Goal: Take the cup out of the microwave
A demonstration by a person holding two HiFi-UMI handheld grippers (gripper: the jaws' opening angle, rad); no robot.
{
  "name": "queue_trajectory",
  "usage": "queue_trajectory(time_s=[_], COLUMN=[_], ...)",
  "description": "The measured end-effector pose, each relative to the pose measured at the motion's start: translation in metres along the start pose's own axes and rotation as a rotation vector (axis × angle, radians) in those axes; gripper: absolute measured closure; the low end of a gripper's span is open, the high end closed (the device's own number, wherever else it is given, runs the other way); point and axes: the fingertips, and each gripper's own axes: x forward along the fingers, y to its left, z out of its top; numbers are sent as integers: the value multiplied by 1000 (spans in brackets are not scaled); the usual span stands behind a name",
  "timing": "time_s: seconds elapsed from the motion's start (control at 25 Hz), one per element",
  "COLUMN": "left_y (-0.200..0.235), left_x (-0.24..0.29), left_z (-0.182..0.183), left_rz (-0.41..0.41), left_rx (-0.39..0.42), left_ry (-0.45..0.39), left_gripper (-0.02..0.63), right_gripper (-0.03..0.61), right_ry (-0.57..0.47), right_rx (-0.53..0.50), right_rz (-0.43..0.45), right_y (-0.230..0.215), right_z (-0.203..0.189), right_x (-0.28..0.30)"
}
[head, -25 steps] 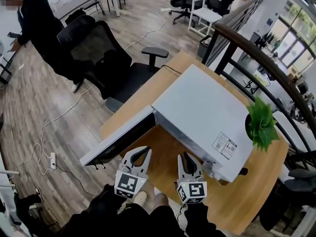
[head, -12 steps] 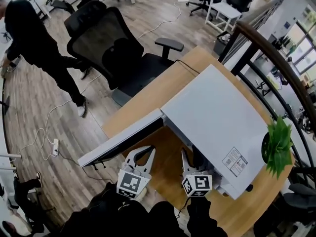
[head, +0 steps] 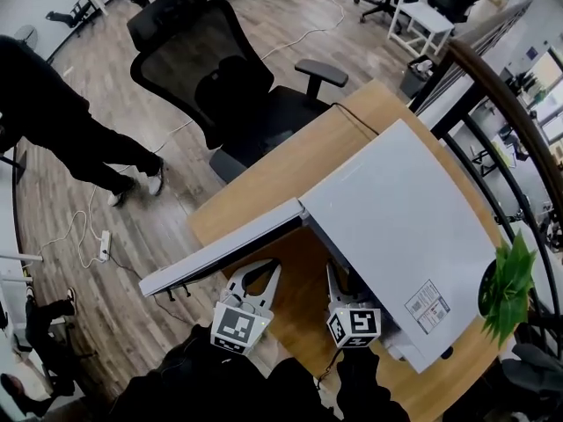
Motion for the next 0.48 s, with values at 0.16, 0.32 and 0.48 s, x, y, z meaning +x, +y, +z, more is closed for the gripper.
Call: queue_trajectory(time_s=[0.16,0.32,0.48], left_y=[4,6,8], left_x=[-1,-2,-6], left_z=[-6,-13,-18], left_rz=[16,31,44], left_rx=[-11,-16,-24], left_ry=[11,23,33], left_gripper=[586,587,586], right_gripper=[385,389,443], right_ry=[4,-2,-13], right_rx=[6,-1,-15], right_rz=[11,5,-43], right_y=[2,2,-4], right_z=[-2,0,1], right_x=[7,11,14])
